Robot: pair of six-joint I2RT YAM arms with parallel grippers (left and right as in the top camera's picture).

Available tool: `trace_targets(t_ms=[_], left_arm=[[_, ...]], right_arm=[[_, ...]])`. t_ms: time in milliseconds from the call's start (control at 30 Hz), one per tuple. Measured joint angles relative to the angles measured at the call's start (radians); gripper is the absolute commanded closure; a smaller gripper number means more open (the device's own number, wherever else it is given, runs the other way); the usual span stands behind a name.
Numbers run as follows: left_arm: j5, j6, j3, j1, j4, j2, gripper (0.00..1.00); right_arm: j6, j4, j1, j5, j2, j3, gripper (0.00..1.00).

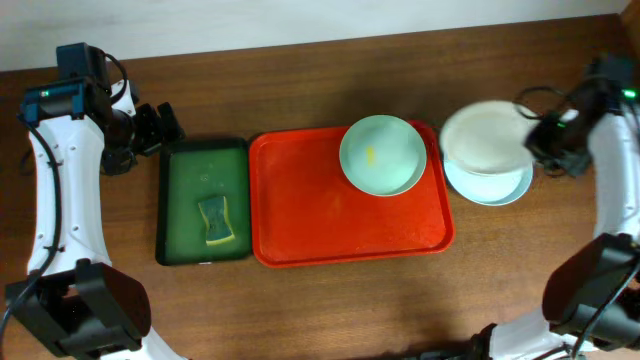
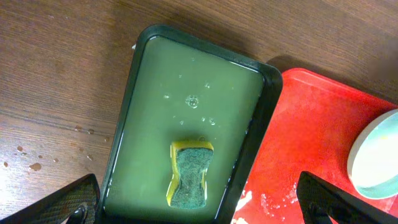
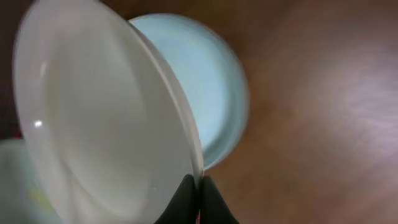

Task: Clean dirty plates on tray and stack at the side
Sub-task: 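Lift the plate with the right gripper and stack it on the right plate, then release the stack and grip the back plate's rim with the right gripper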

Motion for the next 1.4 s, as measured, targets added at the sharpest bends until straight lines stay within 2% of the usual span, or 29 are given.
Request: trace_targets(t_ms=[67,133,400,433,467,533,567,600,800,1067,1167,1300,1400], left_arm=[[0.0,0.0,0.0,0.0,0.0,0.0,0.01],[0.0,0.0,0.0,0.0,0.0,0.0,0.01],[0.0,0.0,0.0,0.0,0.0,0.0,0.01],[0.0,0.0,0.0,0.0,0.0,0.0,0.01],[0.0,0.0,0.0,0.0,0.0,0.0,0.01],[0.0,0.0,0.0,0.0,0.0,0.0,0.01],[0.0,0.0,0.0,0.0,0.0,0.0,0.01],[0.0,0.0,0.0,0.0,0.0,0.0,0.01],[0.0,0.0,0.0,0.0,0.0,0.0,0.01],[0.0,0.0,0.0,0.0,0.0,0.0,0.01],[0.0,0.0,0.0,0.0,0.0,0.0,0.01],[0.0,0.0,0.0,0.0,0.0,0.0,0.01],[0.0,0.0,0.0,0.0,0.0,0.0,0.01]], right_arm=[[-0.006,-0.002,-0.091,0.031,0.0,-0.002,0.96],[-0.008,0.003,-0.11,0.043,-0.001,-0.014,0.96],[-0.019,0.193,-0.079,0.019,-0.002,-0.231,0.95],[-0.019,0.202,-0.07,0.014,-0.002,-0.237,0.89],[-0.019,0.212,-0.053,0.003,-0.002,-0.24,0.76],[-0.023,0.222,-0.021,-0.007,-0.002,-0.24,0.4],[-0.024,0.224,-0.01,-0.009,-0.002,-0.24,0.34],[-0.022,0.222,0.002,-0.012,-0.002,-0.24,0.32],[-0.092,0.193,0.087,-0.023,-0.002,-0.241,0.39],[-0.108,0.292,0.427,-0.025,0.0,-0.245,0.41],[-0.098,0.317,0.468,-0.026,0.031,-0.247,0.47],[-0.086,0.377,0.476,-0.026,0.088,-0.273,0.68],[-0.082,0.399,0.476,-0.027,0.115,-0.286,0.69]])
